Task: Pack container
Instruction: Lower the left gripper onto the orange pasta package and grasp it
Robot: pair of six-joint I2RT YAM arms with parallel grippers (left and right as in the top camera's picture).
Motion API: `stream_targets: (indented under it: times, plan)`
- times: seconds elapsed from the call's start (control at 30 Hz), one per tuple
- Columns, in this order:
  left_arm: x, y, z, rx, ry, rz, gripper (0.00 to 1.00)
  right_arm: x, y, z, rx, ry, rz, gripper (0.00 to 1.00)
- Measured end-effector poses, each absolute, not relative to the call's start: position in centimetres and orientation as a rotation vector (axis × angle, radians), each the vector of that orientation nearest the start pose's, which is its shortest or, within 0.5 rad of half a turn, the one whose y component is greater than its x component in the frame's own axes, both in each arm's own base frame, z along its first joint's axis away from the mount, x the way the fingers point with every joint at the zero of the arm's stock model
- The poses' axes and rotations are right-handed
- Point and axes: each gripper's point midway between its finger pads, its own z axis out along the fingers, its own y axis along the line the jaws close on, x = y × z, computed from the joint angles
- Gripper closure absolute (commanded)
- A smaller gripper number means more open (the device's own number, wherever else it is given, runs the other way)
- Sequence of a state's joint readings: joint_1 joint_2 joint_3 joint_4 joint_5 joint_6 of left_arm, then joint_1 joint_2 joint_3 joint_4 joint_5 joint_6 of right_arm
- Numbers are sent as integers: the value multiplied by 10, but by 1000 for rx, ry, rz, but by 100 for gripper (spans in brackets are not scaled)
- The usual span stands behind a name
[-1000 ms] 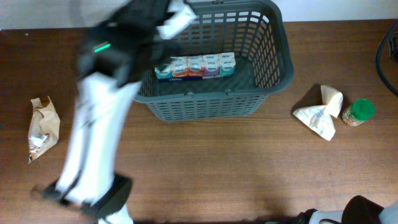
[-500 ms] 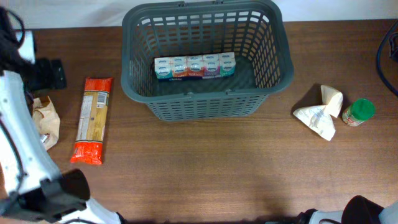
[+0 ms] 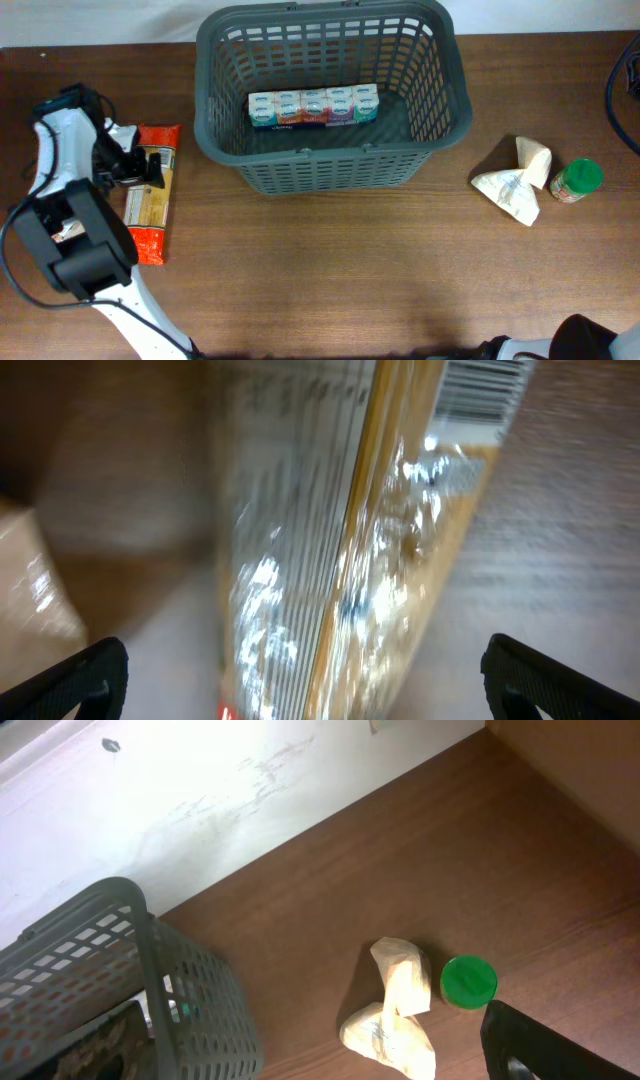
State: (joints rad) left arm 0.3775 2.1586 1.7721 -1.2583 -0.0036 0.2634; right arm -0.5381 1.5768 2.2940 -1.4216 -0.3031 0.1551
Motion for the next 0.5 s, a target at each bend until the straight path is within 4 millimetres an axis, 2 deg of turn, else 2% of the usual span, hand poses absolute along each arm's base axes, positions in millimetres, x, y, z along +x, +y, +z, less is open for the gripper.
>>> stream_targets:
  times: [0.03, 0.27, 0.37, 0.47, 0.5]
  plan:
    - [372, 144, 36, -155, 3228, -42, 0, 325, -134, 430, 611, 2156, 138, 1]
    - [369, 143, 9, -108, 3284, -70, 10, 325, -134, 430, 610, 2156, 137, 1]
    - [367, 143, 3, -89, 3304, -73, 27, 325, -134, 430, 610, 2156, 138, 1]
    - [366, 141, 2, -40, 3310, -81, 36, 325, -134, 430, 610, 2156, 138, 1]
    - [366, 141, 2, -32, 3312, -85, 47, 325, -134, 430, 610, 2156, 138, 1]
